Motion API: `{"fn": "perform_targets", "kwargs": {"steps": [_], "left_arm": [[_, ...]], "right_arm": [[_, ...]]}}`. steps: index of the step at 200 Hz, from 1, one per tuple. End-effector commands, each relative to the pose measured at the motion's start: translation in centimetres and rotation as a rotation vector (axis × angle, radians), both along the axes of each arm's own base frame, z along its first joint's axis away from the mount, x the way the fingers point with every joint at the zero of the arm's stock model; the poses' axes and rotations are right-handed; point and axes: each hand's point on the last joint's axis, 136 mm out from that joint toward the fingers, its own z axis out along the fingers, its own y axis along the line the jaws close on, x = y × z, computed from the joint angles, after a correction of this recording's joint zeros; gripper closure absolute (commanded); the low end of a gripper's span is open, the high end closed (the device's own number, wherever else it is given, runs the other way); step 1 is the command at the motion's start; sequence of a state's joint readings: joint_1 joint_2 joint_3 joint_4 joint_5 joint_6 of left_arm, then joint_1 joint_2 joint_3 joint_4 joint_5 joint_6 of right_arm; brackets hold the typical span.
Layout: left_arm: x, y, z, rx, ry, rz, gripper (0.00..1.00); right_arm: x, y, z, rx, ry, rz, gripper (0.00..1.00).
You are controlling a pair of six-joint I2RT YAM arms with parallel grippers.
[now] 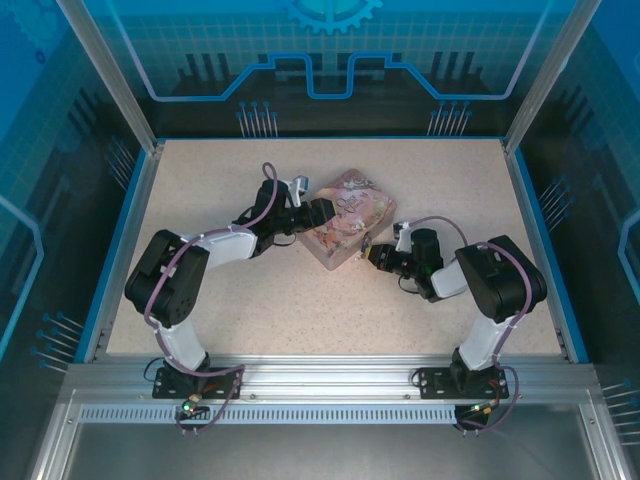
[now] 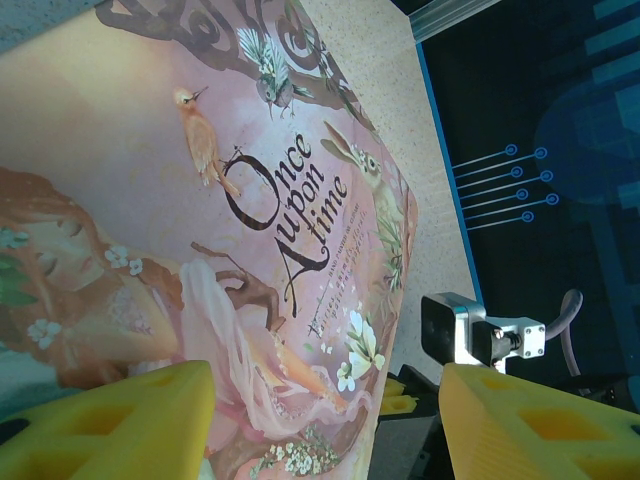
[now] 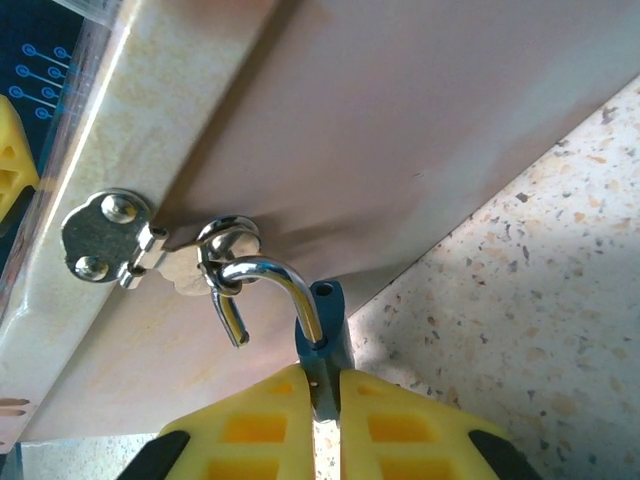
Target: Unlock the padlock with the key
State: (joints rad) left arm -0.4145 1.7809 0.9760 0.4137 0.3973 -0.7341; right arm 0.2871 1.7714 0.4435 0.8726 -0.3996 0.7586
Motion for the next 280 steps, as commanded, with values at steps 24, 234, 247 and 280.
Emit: {"fn": "perform_targets", "kwargs": {"steps": [24,234,247,280], "left_arm": [[-2.4,2.8,-7.6,0.137,0.232,0.066,0.38],[-2.8,2.9,-8.5,0.141,0.25,0.065,0.38],[-2.7,2.9,-8.4,0.139,0.249,0.066,0.38],[-2.8,2.9,-8.3,0.139,0.248,0.066,0.38]], "right_arm": [[0.8,-1.4,1.4,0.01,-0.024,-0.108,0.93],[2.8,-0.4,4.1,0.062,-0.032,-0.19,0.87],[2.7,-0.2,3.6,0.059,-0.023,-0.183,0.85],[2.6,0.1,2.9,0.072,-0.017,-0.172,0.84]]}}
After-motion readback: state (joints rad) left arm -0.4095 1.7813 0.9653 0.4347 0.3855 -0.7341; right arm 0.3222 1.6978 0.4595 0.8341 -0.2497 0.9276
